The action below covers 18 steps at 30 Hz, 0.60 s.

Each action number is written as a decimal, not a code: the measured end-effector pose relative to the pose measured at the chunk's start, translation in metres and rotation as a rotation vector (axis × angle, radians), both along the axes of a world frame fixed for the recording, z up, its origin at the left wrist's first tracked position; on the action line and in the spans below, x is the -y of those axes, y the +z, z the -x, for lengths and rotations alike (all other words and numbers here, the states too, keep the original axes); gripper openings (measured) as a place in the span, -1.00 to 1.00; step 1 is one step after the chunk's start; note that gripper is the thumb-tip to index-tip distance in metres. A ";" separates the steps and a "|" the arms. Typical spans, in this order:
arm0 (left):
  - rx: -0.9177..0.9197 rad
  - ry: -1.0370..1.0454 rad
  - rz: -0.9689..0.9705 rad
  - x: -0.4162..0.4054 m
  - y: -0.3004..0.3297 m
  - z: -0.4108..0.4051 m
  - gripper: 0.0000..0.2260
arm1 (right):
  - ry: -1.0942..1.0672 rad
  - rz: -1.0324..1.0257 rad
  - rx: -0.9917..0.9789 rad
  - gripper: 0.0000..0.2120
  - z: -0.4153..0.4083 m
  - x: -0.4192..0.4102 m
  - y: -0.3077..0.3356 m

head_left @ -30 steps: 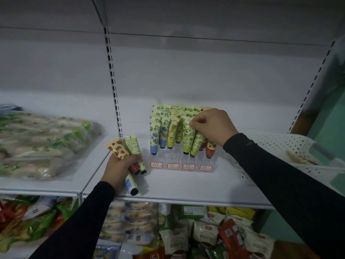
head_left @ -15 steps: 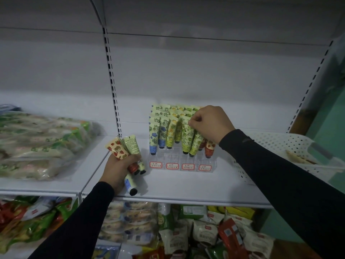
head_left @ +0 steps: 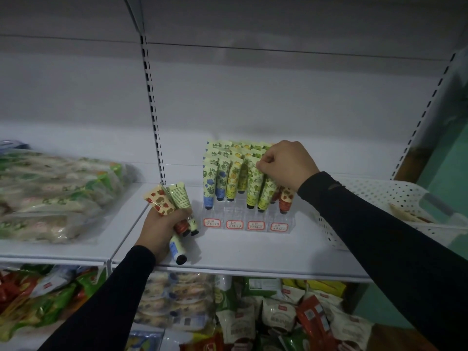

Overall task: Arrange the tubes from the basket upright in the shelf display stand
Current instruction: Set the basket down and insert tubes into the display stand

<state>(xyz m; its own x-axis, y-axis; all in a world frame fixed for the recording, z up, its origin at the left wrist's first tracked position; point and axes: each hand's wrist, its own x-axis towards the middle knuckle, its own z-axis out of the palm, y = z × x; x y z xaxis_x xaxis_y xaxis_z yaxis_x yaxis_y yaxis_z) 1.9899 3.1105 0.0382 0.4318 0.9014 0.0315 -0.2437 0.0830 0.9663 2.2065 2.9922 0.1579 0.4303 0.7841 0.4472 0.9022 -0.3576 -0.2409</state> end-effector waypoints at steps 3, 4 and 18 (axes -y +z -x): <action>-0.002 -0.002 -0.005 0.000 -0.001 0.000 -0.88 | 0.039 0.030 0.023 -0.74 0.003 0.000 0.003; -0.005 -0.001 -0.004 -0.001 -0.002 0.000 -0.88 | 0.053 0.042 0.025 -0.74 0.004 0.000 0.004; 0.002 -0.011 -0.002 -0.004 -0.003 -0.001 -0.88 | 0.094 0.036 -0.042 -0.74 0.002 0.006 0.008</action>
<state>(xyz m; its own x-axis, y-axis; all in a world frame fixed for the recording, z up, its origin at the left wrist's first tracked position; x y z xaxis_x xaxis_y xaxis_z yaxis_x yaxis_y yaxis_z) 1.9911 3.1149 0.0352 0.4415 0.8966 0.0342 -0.2450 0.0839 0.9659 2.2049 2.9861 0.1655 0.3719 0.8372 0.4009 0.9216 -0.2813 -0.2673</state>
